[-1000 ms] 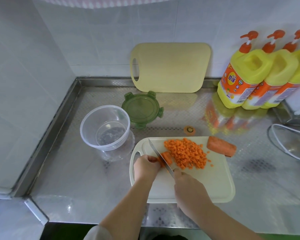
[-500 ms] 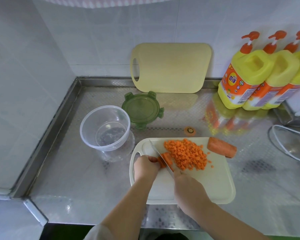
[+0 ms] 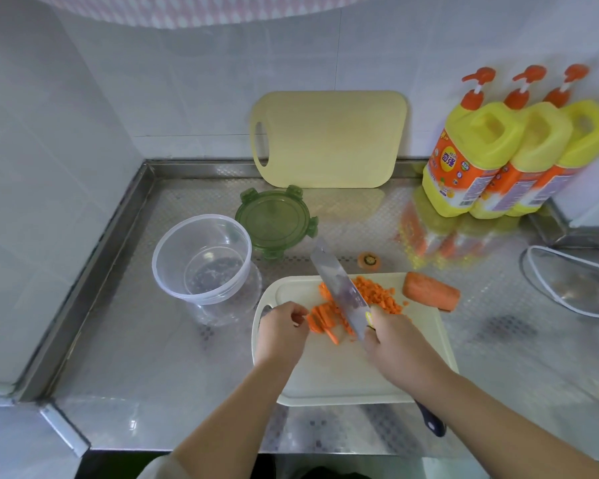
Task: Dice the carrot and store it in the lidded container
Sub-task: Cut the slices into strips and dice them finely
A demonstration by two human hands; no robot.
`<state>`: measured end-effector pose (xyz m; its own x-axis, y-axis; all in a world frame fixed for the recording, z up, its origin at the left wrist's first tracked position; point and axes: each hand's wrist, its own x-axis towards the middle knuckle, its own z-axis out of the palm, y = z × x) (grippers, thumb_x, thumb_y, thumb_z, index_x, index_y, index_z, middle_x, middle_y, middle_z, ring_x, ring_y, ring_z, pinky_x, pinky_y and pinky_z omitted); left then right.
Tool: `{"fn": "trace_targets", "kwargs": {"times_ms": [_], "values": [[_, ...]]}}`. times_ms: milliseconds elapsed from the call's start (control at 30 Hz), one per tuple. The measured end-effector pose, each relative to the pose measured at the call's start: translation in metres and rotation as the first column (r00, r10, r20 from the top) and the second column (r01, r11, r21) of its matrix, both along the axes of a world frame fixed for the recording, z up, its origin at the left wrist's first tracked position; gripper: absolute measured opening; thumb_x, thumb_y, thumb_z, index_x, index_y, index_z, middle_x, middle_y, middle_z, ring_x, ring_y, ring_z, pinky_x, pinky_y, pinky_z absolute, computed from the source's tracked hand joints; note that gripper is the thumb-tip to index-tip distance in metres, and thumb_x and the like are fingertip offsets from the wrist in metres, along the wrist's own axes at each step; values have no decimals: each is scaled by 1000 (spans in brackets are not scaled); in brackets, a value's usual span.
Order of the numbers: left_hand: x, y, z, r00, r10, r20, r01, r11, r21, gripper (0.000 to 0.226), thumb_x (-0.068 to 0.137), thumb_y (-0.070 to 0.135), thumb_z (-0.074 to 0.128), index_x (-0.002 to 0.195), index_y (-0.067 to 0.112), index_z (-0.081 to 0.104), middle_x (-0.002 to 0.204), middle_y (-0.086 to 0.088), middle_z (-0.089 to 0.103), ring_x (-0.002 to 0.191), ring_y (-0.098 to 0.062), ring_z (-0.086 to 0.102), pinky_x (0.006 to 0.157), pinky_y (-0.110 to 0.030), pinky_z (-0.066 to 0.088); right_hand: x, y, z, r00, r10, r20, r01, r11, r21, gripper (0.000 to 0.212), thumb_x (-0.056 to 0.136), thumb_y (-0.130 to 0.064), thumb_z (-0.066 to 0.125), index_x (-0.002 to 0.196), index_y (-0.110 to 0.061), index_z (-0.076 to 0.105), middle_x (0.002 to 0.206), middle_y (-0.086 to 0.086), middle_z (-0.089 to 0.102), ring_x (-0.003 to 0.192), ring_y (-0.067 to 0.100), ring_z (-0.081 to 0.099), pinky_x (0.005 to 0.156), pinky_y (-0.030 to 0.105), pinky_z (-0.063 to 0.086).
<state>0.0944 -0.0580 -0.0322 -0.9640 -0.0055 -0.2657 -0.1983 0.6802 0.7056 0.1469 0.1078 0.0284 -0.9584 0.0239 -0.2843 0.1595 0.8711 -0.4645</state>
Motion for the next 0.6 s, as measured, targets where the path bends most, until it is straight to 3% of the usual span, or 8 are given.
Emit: {"fn": "trace_targets", "kwargs": {"times_ms": [67, 133, 200, 267, 333, 400, 500, 600], "values": [[1, 3, 4, 941, -324, -93, 299, 930, -214, 25, 89, 17, 55, 109, 28, 66, 107, 6, 57, 97, -16, 55, 81, -26, 43, 2, 4, 2, 1000, -30, 8, 31, 999, -18, 35, 98, -16, 37, 66, -25, 24, 61, -4, 37, 51, 5, 33, 45, 23, 23], [2, 10, 10, 803, -593, -59, 517, 743, -425, 30, 94, 20, 49, 119, 32, 60, 119, 4, 46, 109, -16, 48, 87, -31, 41, 5, 7, 3, 998, -59, 15, 60, 997, -55, 29, 99, -20, 37, 70, -23, 35, 61, -4, 42, 51, 7, 37, 45, 22, 25], [0, 16, 3, 697, -717, -18, 585, 582, -565, 32, 94, 15, 47, 120, 29, 57, 123, 0, 42, 114, -21, 44, 92, -34, 41, 7, 9, 3, 997, -70, 34, 73, 995, -65, 28, 98, -19, 38, 71, -21, 35, 62, -2, 42, 52, 9, 37, 47, 23, 25], [-3, 20, -1, 663, -749, 5, 581, 511, -633, 30, 93, 9, 45, 116, 23, 58, 122, -3, 41, 112, -25, 44, 91, -35, 41, 9, 10, 4, 997, -66, 41, 68, 996, -50, 32, 97, -16, 38, 67, -22, 28, 63, -2, 39, 53, 10, 35, 48, 25, 24], [-4, 22, -2, 654, -756, -26, 588, 530, -611, 26, 95, 11, 43, 113, 22, 59, 122, -3, 42, 112, -25, 43, 89, -33, 40, 10, 11, 4, 997, -63, 38, 65, 997, -43, 33, 97, -16, 38, 66, -23, 26, 63, -1, 38, 53, 11, 35, 48, 26, 24], [-6, 18, 2, 663, -742, -97, 604, 607, -516, 23, 97, 20, 44, 112, 25, 62, 121, 1, 46, 112, -20, 45, 83, -29, 37, 10, 13, 3, 997, -65, 45, 67, 997, -42, 34, 97, -15, 37, 66, -21, 25, 62, -1, 36, 52, 11, 33, 47, 26, 24], [-12, -5, 8, 787, -565, -247, 493, 817, -299, 15, 92, 20, 57, 100, 27, 68, 107, 8, 53, 97, -14, 55, 74, -26, 41, 10, 14, 0, 997, -50, 61, 52, 998, -34, 36, 95, -11, 38, 66, -23, 22, 61, -2, 33, 51, 8, 29, 47, 24, 26], [-18, -23, 2, 846, -502, -179, 449, 853, -266, 13, 91, 15, 59, 98, 20, 69, 103, 8, 55, 90, -17, 60, 63, -18, 42, 10, 11, -2, 997, -28, 66, 29, 999, -21, 37, 95, -10, 38, 65, -23, 21, 60, -2, 31, 50, 8, 27, 47, 24, 26]]}}
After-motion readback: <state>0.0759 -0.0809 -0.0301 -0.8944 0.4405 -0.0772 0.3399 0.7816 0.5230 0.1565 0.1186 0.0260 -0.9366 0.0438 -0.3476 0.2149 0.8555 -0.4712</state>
